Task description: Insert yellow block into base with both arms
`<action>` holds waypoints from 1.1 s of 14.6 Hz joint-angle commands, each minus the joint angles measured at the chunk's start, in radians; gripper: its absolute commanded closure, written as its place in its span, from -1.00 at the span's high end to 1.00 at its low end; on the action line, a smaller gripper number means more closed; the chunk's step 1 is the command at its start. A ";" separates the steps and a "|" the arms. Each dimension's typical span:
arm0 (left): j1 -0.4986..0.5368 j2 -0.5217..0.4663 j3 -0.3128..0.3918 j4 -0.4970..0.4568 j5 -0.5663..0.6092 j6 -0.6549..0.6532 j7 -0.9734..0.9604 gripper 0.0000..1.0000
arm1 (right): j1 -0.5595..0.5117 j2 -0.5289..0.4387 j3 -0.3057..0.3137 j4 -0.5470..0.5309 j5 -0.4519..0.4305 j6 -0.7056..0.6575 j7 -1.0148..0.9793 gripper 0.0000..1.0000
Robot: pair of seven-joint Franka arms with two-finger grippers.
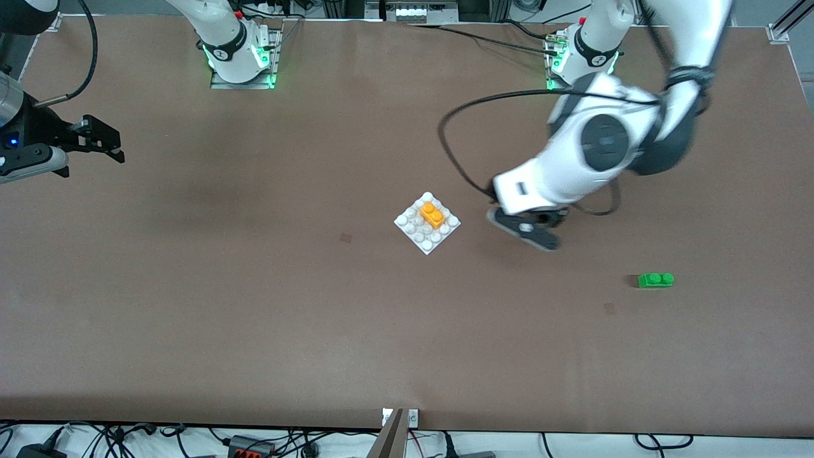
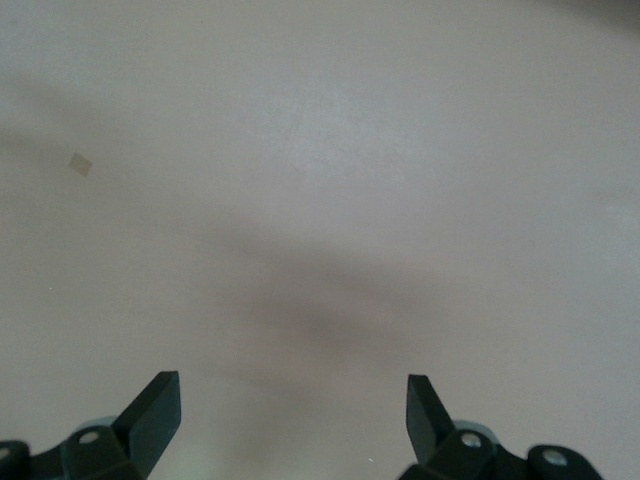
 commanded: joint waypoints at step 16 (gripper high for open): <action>0.189 -0.239 0.172 0.045 0.133 -0.307 0.015 1.00 | -0.024 -0.046 -0.026 -0.012 0.010 -0.068 0.263 1.00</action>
